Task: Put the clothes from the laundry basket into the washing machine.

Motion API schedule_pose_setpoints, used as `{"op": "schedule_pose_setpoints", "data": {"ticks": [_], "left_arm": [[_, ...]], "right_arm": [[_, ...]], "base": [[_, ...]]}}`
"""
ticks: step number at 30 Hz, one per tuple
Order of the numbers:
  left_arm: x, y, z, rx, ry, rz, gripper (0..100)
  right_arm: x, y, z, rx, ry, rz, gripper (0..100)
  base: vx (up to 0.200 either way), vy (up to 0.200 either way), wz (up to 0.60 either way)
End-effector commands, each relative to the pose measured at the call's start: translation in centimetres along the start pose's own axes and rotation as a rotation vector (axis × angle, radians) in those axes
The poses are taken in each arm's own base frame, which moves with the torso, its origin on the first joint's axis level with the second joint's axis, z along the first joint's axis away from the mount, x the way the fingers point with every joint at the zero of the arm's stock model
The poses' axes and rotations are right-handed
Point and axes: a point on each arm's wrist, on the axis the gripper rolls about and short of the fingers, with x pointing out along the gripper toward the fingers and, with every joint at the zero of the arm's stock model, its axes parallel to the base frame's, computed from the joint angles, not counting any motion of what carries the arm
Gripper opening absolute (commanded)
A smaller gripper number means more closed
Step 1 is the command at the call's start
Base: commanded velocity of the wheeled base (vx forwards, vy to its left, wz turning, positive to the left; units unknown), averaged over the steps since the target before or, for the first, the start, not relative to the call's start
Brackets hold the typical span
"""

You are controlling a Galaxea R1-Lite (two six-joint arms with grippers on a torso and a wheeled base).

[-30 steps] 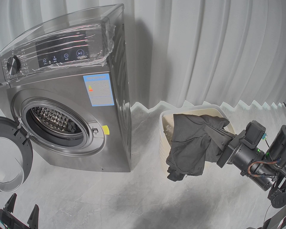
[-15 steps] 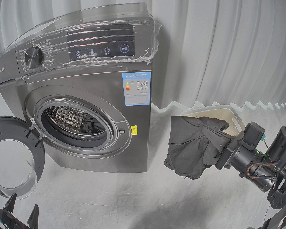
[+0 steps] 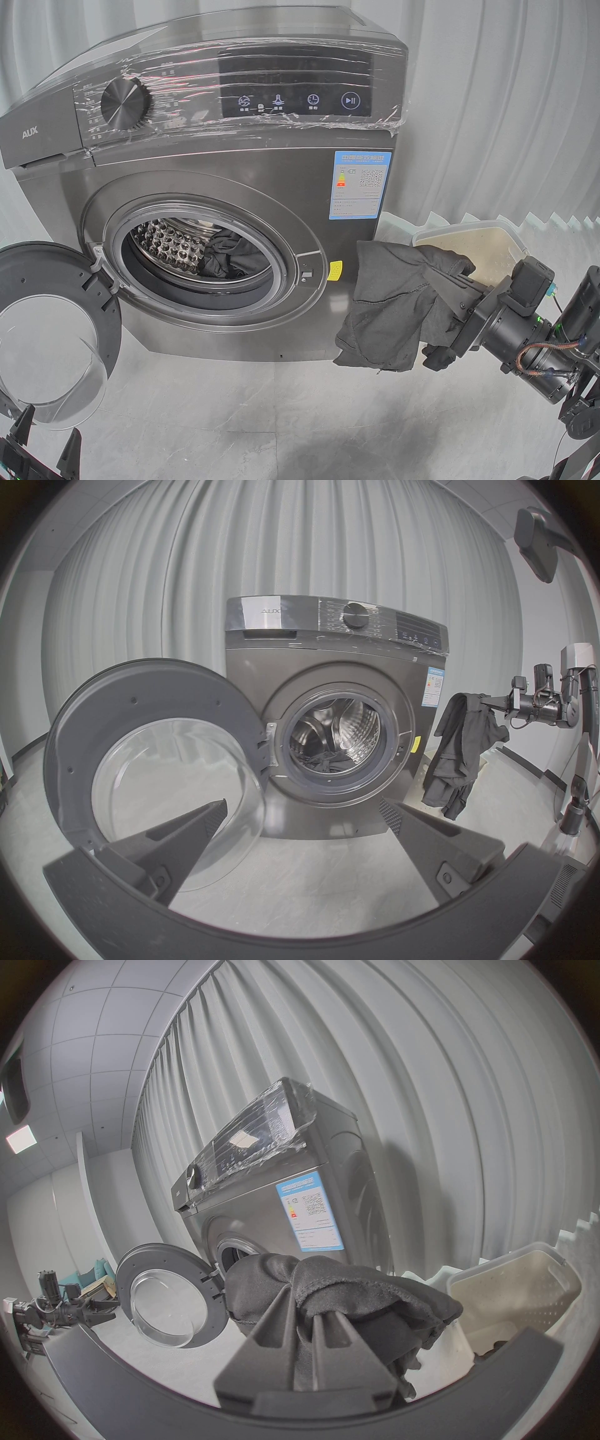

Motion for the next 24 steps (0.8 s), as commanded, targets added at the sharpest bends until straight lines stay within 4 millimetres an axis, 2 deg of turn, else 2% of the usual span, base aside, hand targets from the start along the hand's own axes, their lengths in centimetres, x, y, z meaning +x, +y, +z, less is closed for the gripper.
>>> {"op": "schedule_pose_setpoints", "data": {"ticks": [1,7,16,24], "left_arm": [[-0.02,0.01,-0.44,0.0,-0.002,0.001,100],[-0.02,0.01,-0.44,0.0,-0.002,0.001,100],[-0.02,0.01,-0.44,-0.002,-0.002,0.001,100],[-0.02,0.01,-0.44,-0.002,-0.002,0.001,100]], "right_arm": [[0.0,0.01,-0.06,0.0,0.002,-0.001,0],[0.11,-0.22,-0.22,0.0,0.011,-0.013,0],[0.32,-0.41,-0.36,0.003,0.013,-0.026,0],[0.32,-0.42,-0.43,0.002,0.016,-0.026,0]], "base": [[-0.2,0.0,0.0],[-0.2,0.0,0.0],[0.0,0.0,0.0],[0.0,0.2,0.0]]}}
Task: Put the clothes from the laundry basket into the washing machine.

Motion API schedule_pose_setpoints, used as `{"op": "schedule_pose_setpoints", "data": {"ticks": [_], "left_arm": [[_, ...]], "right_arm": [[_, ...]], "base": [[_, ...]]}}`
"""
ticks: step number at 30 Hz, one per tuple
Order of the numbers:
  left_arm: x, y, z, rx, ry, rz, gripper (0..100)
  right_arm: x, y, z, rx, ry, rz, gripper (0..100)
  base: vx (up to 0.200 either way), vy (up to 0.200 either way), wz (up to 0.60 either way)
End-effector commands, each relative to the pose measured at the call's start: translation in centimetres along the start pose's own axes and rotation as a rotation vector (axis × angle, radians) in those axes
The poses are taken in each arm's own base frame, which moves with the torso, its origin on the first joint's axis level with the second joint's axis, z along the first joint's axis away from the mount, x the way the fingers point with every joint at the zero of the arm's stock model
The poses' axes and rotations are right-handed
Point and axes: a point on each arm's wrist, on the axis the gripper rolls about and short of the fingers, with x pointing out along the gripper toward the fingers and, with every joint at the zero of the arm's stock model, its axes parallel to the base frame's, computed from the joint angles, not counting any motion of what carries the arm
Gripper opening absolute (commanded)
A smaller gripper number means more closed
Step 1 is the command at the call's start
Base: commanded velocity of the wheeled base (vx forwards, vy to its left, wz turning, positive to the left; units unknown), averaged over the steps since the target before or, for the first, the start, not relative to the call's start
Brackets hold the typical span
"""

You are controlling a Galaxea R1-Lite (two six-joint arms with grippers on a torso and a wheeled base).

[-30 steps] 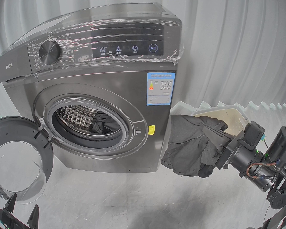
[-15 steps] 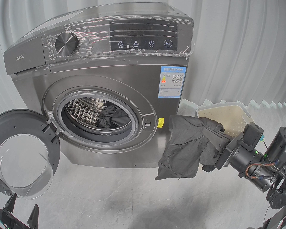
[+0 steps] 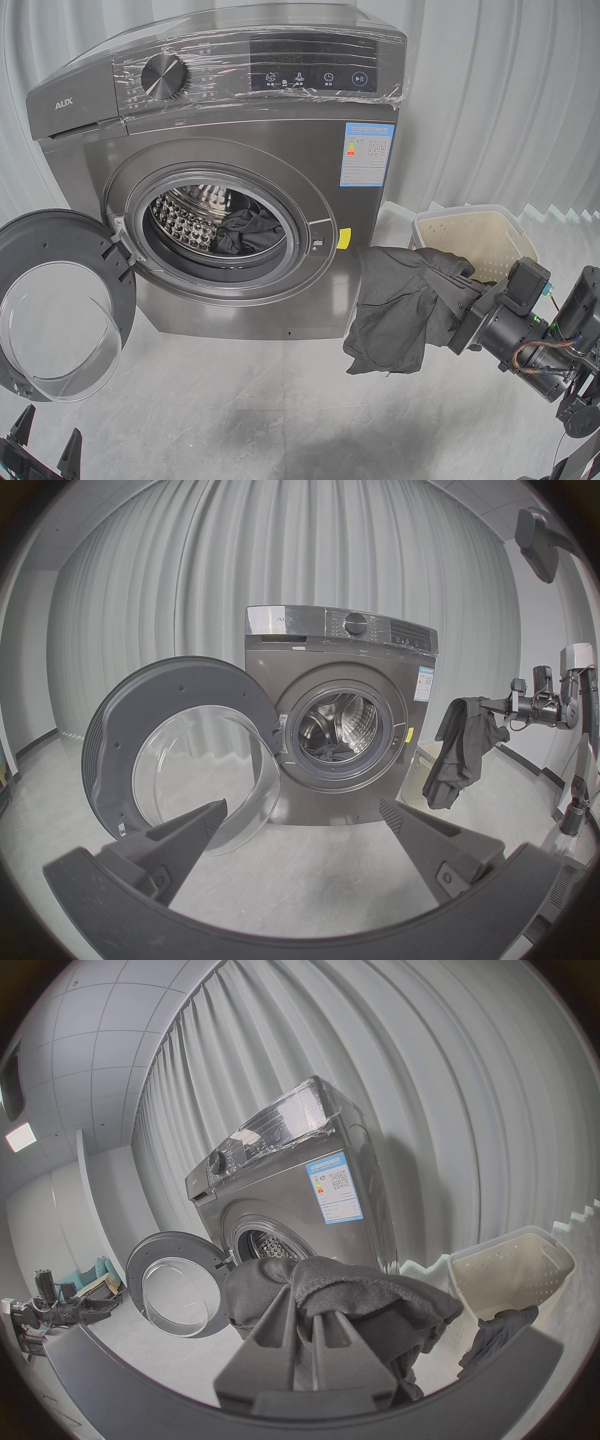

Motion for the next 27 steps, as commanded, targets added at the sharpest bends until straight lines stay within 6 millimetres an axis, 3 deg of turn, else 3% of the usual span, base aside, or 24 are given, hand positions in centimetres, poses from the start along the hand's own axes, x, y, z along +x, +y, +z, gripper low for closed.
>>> {"op": "schedule_pose_setpoints", "data": {"ticks": [1,16,27], "left_arm": [[-0.02,0.02,-0.44,0.0,-0.002,0.0,100],[-0.02,0.02,-0.44,0.0,-0.002,0.0,100],[-0.02,0.02,-0.44,0.0,-0.002,0.0,100]], "right_arm": [[0.05,-0.02,-0.07,0.0,0.002,-0.002,0],[0.08,-0.04,-0.14,0.001,0.006,-0.007,0],[0.03,-0.06,-0.2,0.001,0.009,-0.008,0]], "base": [[0.0,0.2,0.0],[0.0,0.2,0.0],[0.0,0.0,0.0]]}}
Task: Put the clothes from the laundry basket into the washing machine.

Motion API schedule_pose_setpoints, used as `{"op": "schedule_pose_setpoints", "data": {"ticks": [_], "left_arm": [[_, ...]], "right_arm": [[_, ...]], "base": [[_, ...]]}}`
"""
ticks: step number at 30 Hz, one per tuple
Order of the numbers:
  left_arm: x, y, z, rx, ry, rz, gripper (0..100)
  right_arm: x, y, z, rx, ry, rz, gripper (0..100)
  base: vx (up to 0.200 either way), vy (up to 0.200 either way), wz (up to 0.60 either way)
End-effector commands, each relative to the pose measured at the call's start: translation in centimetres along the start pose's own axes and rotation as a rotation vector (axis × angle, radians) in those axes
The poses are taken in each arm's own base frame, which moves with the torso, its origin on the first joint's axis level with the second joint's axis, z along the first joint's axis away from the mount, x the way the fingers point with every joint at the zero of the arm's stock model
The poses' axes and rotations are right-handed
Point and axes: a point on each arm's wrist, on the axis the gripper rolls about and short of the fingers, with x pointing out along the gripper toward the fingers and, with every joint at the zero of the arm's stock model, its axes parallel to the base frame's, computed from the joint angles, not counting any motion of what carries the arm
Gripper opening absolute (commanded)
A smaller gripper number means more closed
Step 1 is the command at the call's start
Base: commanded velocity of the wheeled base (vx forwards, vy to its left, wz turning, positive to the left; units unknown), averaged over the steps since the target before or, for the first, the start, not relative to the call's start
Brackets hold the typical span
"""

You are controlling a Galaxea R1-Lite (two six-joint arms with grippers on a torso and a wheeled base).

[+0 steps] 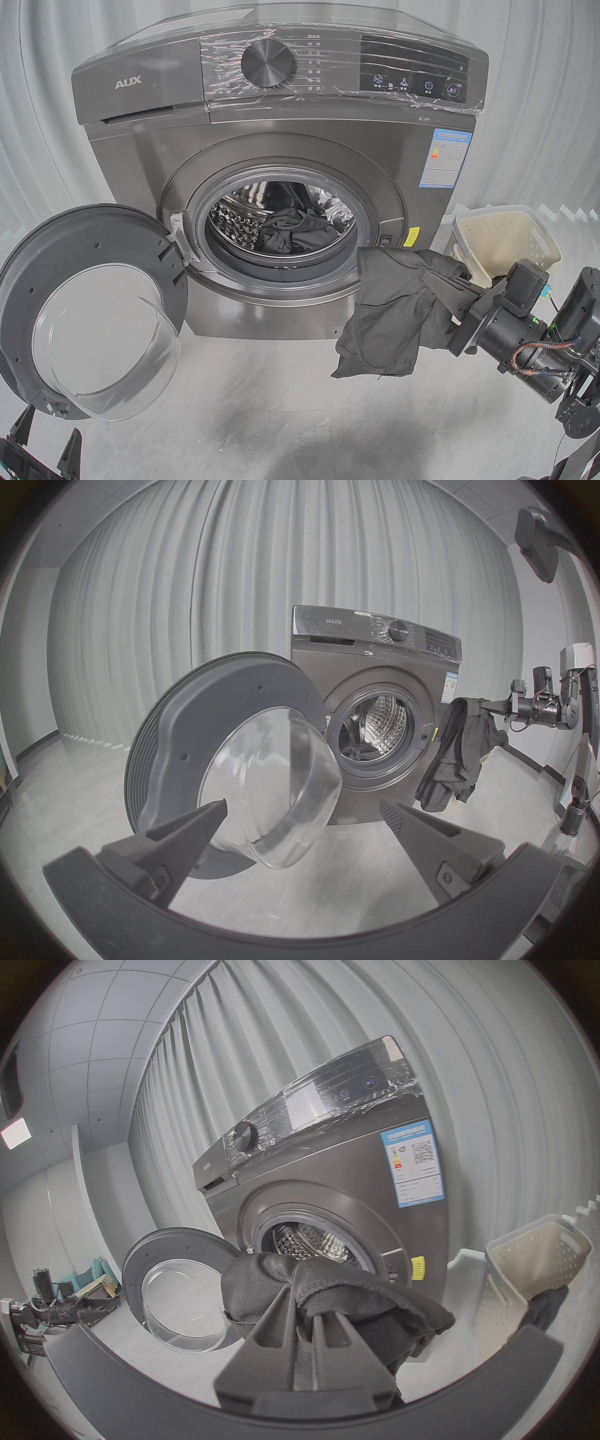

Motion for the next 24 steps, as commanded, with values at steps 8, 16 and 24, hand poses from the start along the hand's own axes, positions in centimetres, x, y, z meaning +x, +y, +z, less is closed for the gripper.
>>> {"op": "schedule_pose_setpoints", "data": {"ticks": [8,16,24], "left_arm": [[0.0,0.0,-0.4,0.001,-0.003,-0.001,100],[0.0,0.0,-0.5,0.019,-0.004,-0.002,100],[0.0,0.0,-0.5,0.052,-0.001,-0.001,100]], "right_arm": [[0.1,0.2,-0.2,0.001,0.011,0.007,0],[1.5,0.4,-0.6,-0.001,0.009,0.003,0],[3.4,0.9,-0.4,0.004,-0.013,0.011,0]], "base": [[0.0,0.0,0.0],[0.0,0.0,0.0],[0.0,0.0,0.0]]}}
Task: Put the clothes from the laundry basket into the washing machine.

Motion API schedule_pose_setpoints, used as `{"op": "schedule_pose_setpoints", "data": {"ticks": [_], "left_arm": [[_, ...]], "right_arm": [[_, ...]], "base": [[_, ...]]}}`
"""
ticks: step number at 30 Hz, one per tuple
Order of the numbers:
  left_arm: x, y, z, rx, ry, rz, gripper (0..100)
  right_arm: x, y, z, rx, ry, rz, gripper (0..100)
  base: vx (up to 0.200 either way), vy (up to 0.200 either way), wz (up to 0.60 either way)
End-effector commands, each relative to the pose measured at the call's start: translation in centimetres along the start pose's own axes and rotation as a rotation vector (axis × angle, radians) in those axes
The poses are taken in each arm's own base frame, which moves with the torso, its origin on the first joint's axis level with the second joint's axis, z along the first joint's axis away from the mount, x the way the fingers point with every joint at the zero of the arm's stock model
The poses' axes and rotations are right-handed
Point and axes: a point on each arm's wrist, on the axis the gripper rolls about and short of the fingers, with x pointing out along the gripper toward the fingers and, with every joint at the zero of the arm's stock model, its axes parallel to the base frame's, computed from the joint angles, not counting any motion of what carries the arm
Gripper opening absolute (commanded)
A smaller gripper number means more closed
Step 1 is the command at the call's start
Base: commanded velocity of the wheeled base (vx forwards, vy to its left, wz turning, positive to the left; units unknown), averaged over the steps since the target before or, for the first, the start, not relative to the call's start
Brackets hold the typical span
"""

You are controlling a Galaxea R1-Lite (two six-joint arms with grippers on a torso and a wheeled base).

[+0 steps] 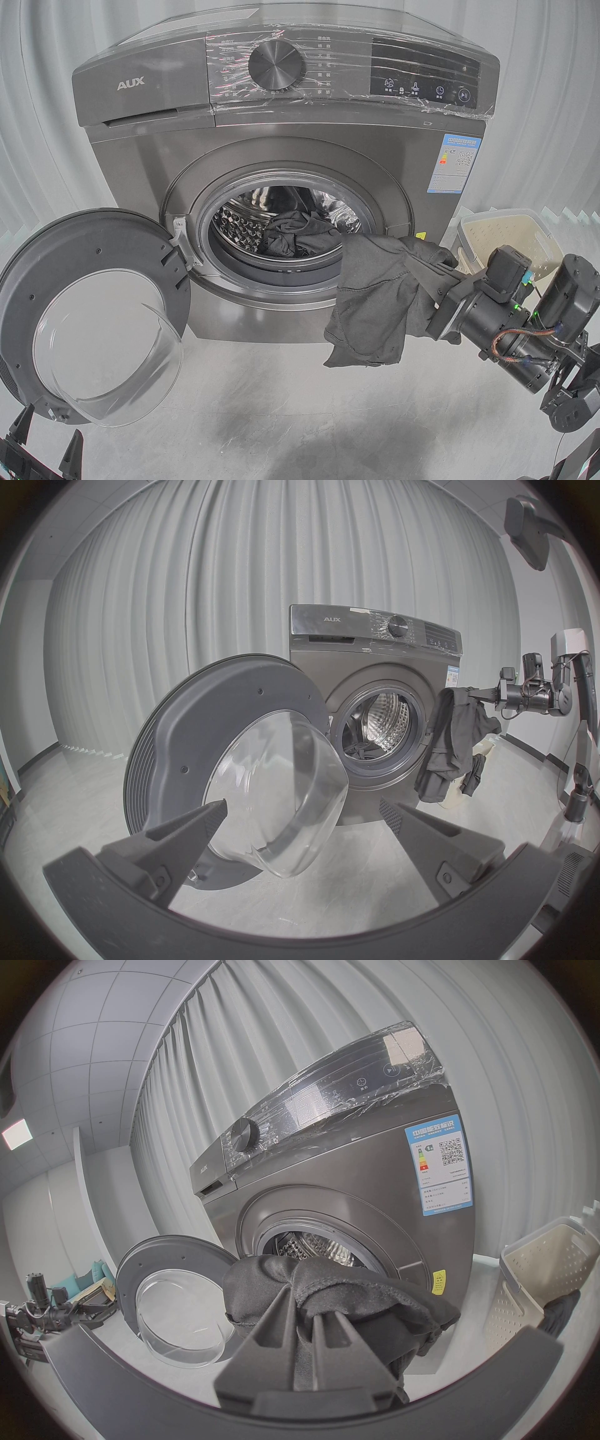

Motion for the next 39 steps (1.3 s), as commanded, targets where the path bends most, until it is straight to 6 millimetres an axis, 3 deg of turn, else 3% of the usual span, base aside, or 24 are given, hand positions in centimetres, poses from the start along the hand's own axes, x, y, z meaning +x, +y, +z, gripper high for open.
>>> {"op": "schedule_pose_setpoints", "data": {"ticks": [1,8,9,12,17,19,22,24,25,39], "left_arm": [[0.0,0.0,-0.5,-0.007,-0.001,0.002,100],[-0.2,0.0,0.3,-0.012,-0.05,-0.01,100],[-1.1,-0.1,3.1,-0.025,-0.172,-0.053,100],[-1.3,-0.5,6.9,-0.014,-0.196,-0.169,100],[2.9,-0.7,8.3,0.006,0.02,-0.329,100],[3.6,-0.7,8.4,0.009,0.036,-0.345,100],[7.1,-0.7,9.1,0.031,0.078,-0.402,100],[7.1,-0.7,9.1,0.031,0.078,-0.402,100],[9.4,-1.3,9.6,0.046,0.078,-0.499,100],[17.2,-6.0,8.5,0.054,0.204,-0.724,100]], "right_arm": [[1.1,0.8,-0.5,0.006,0.009,0.016,0],[1.6,3.2,-0.7,0.087,0.004,0.038,0],[1.9,3.4,-0.7,0.088,0.001,0.041,0],[2.7,3.6,-1.1,0.088,0.01,0.046,0],[5.1,3.8,-1.5,0.131,0.005,0.041,0],[5.4,3.8,-1.7,0.14,0.01,0.04,0],[6.1,4.4,-1.6,0.168,0.016,0.057,0],[6.1,4.4,-1.6,0.168,0.016,0.057,0],[6.7,4.7,-2.0,0.169,0.021,0.073,0],[8.9,5.3,-2.7,0.172,0.004,0.079,0]], "base": [[0.0,0.0,0.0],[0.0,0.0,0.0],[0.0,0.0,0.0],[0.0,0.0,0.0],[0.0,0.0,0.0],[0.0,0.0,0.0],[0.0,0.0,0.0],[0.0,0.0,0.0],[0.0,0.0,0.0],[0.0,0.0,0.0]]}}
